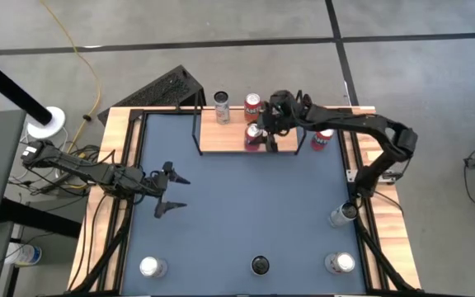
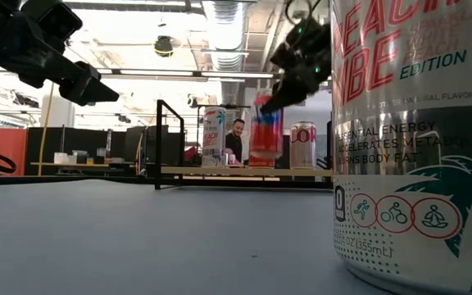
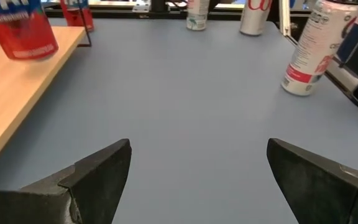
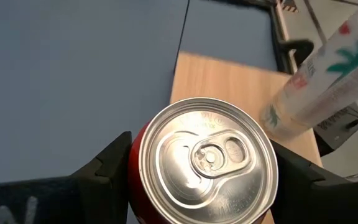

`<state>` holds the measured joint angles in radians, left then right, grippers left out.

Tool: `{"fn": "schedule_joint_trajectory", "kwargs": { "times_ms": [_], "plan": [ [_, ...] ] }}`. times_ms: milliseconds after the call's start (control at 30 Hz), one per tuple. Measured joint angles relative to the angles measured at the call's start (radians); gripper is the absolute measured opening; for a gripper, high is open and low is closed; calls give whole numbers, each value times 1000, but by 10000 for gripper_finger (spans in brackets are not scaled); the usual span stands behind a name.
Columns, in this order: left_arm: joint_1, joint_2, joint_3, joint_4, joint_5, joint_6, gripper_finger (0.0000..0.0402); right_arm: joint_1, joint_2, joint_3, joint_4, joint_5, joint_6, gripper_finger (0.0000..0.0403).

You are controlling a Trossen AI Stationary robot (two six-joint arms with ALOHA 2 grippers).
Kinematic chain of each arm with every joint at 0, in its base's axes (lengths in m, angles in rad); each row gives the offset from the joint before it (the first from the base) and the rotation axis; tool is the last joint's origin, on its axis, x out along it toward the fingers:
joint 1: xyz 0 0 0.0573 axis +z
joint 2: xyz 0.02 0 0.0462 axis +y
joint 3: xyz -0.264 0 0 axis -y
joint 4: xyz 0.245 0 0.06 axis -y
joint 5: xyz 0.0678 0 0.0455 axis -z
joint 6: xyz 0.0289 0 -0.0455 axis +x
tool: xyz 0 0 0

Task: Place canned beverage on shelf
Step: Put the bottom orange soda can on the shelf aligned with the other orange soda can

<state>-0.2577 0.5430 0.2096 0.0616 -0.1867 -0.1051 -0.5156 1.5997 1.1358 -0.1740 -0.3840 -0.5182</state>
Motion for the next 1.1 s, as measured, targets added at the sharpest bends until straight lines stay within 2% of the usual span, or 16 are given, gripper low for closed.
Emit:
{"fn": "schedule_joint_trajectory", "kwargs": {
  "times_ms": [200, 700, 1100],
  "plan": [
    [0, 0, 0, 8, -22, -1, 364, -32, 72, 24, -1, -4, -104, 253],
    [7, -1, 0, 29, -36, 102, 364, -80, 92, 57, -12, -17, -171, 253],
    [135, -1, 0, 42, 53, 139, 364, -116, 138, 60, 45, -74, -180, 253]
  ]
}}
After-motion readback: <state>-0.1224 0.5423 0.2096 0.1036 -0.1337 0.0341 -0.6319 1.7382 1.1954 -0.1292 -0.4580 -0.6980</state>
